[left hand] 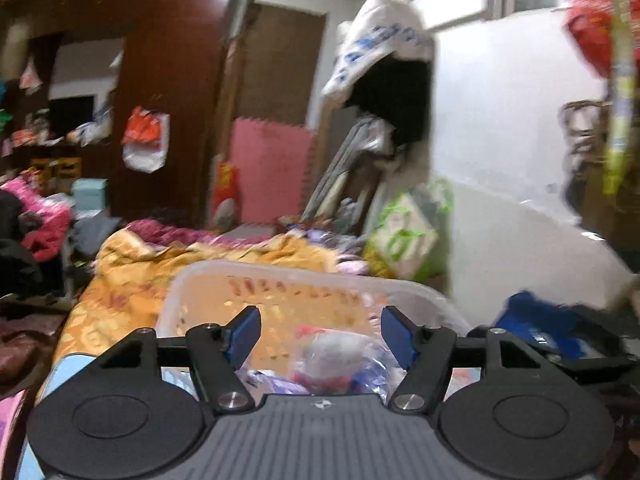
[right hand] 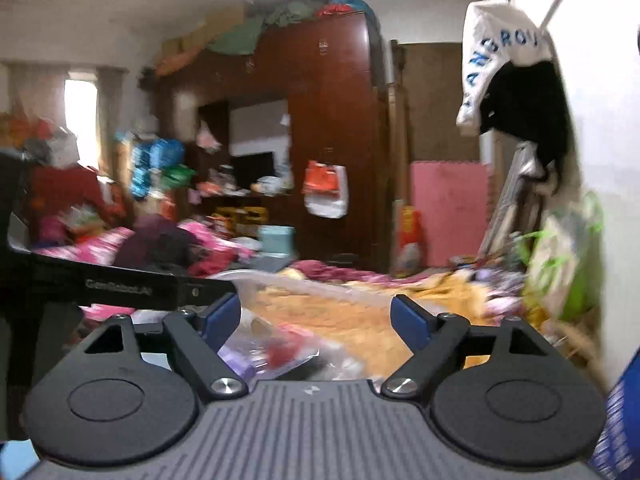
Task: Organize objects
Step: 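Drop the clear bag and barcode strip into the white basket, then grasp a red box with the left tool while the right tool grasps a red wrapped box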
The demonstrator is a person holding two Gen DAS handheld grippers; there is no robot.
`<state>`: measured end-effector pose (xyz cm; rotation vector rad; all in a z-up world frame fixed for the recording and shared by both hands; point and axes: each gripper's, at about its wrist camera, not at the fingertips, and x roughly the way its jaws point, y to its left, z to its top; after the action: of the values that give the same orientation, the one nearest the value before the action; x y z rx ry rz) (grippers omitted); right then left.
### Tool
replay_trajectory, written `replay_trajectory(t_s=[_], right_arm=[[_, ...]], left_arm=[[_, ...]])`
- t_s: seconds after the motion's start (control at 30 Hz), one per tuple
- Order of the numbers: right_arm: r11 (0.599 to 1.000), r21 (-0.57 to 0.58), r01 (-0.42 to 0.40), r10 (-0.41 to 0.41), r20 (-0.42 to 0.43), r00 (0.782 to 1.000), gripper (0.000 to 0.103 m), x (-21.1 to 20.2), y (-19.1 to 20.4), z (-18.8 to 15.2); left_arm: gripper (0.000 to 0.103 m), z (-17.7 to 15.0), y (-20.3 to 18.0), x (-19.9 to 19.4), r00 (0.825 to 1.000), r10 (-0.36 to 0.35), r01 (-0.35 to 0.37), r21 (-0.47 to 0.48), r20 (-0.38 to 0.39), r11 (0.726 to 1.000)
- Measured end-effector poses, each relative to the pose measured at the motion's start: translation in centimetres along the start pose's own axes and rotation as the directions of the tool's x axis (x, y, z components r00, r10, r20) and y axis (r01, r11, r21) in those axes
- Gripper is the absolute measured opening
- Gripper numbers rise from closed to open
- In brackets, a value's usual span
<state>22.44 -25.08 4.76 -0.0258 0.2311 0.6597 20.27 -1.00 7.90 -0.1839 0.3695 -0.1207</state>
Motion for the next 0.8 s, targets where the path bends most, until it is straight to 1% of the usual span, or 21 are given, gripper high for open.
replay_trajectory(t_s=[0.03,0.07,0.1,0.13,0.17,0.2,0.27,0.33,0.37,0.4,0.43,0.53,0.57,0.63,0.7,0.8], right_arm=[[0.999,0.019,-0.029,0.029,0.006,1.0,0.093,-1.2,-0.3,-0.7],[0.998,0.031,-0.047,0.046,0.019,0.999,0.1,-2.5,-0.6,-1.3],[0.997,0.037,-0.062,0.061,0.039,0.997,0.103,-4.0,-0.8,-2.4],[0.997,0.035,-0.073,0.072,0.049,0.996,0.103,-5.1,-0.8,-3.3],[0.996,0.03,-0.083,0.082,0.036,0.996,0.103,-5.8,-0.7,-4.3],[0.996,0.021,-0.088,0.088,-0.008,0.996,0.103,-6.2,-0.6,-5.8],[0.995,0.001,-0.099,0.098,-0.097,0.99,0.103,-5.4,-0.3,-7.6],[0.994,-0.006,-0.112,0.109,-0.182,0.977,0.103,-4.3,0.0,-9.5],[0.993,-0.01,-0.12,0.115,-0.208,0.971,0.103,-3.7,0.2,-10.0],[0.992,-0.014,-0.127,0.12,-0.23,0.966,0.102,-3.2,0.5,-10.4],[0.991,-0.018,-0.134,0.125,-0.252,0.959,0.102,-2.6,0.8,-10.7],[0.989,-0.02,-0.149,0.136,-0.304,0.943,0.1,-1.3,2.3,-11.3],[0.988,-0.022,-0.15,0.135,-0.317,0.939,0.098,-1.4,2.5,-11.6],[0.991,-0.028,-0.131,0.113,-0.347,0.931,0.087,-0.6,3.1,-12.0],[0.993,-0.052,-0.105,0.08,-0.355,0.931,0.069,-0.5,3.2,-12.2],[0.993,-0.068,-0.094,0.065,-0.347,0.936,0.069,-1.5,2.8,-12.2]], left_arm=[[0.075,-0.7,-0.2,-1.4,1.0,-0.01,0.009,0.011,0.026,1.0],[0.078,-1.5,-0.5,-2.6,0.999,-0.013,0.012,0.023,0.042,1.0],[0.085,-2.6,-0.8,-3.9,0.998,-0.017,0.015,0.045,0.056,0.999],[0.087,-3.6,-1.1,-4.9,0.998,-0.021,0.016,0.067,0.063,0.998],[0.088,-4.7,-1.4,-5.7,0.998,-0.021,0.016,0.088,0.062,0.996],[0.088,-6.0,-1.6,-6.1,0.999,-0.021,0.016,0.108,0.046,0.994],[0.088,-7.6,-1.8,-5.7,1.0,-0.024,0.024,0.122,-0.003,0.992],[0.088,-9.2,-1.9,-4.4,0.997,-0.035,0.044,0.122,-0.071,0.992],[0.088,-9.6,-1.8,-3.7,0.995,-0.037,0.049,0.128,-0.094,0.991],[0.088,-10.0,-1.8,-3.0,0.993,-0.026,0.041,0.137,-0.113,0.99],[0.088,-10.3,-1.8,-2.3,0.992,-0.001,0.019,0.147,-0.123,0.989],[0.088,-10.8,-1.5,-1.4,0.99,0.059,-0.039,0.156,-0.129,0.987],[0.088,-10.9,-1.3,-1.3,0.989,0.062,-0.041,0.152,-0.132,0.988],[0.088,-11.0,-1.2,-1.3,0.988,0.055,-0.034,0.148,-0.144,0.988],[0.088,-11.4,-1.6,-1.3,0.988,0.058,-0.034,0.164,-0.144,0.986],[0.088,-11.9,-2.5,-0.9,0.986,0.077,-0.047,0.199,-0.15,0.979]])
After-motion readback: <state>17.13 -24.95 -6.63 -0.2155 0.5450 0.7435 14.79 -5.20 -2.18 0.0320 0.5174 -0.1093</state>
